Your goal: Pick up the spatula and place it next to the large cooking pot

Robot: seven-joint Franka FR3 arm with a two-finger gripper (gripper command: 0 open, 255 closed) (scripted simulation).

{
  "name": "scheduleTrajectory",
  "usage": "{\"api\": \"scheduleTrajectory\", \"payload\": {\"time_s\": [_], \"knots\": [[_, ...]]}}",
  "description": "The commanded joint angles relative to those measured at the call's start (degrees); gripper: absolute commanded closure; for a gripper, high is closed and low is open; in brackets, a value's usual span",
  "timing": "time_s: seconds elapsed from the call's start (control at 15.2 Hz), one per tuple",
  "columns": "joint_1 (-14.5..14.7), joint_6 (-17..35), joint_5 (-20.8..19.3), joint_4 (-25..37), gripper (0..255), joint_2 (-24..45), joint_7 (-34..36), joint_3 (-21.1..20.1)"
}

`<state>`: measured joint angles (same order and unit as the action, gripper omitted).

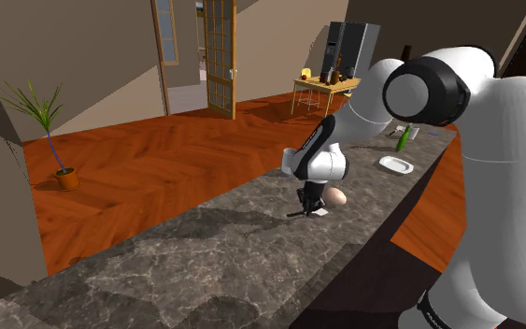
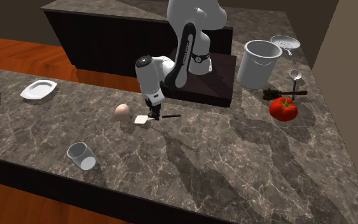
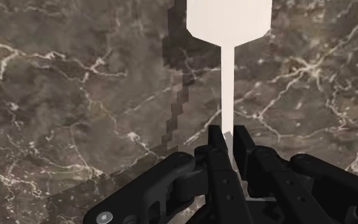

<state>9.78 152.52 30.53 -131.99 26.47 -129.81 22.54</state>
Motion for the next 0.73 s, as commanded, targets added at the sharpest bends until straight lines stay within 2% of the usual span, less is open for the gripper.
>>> {"api": "scheduleTrajectory", "payload": {"time_s": [0.0, 0.66], "knots": [[0.8, -1.1, -1.4, -0.3, 255, -1.5, 1.0, 1.2], [4.5, -6.5, -8.8, -1.7, 255, -9.1, 6.5, 6.3]]}}
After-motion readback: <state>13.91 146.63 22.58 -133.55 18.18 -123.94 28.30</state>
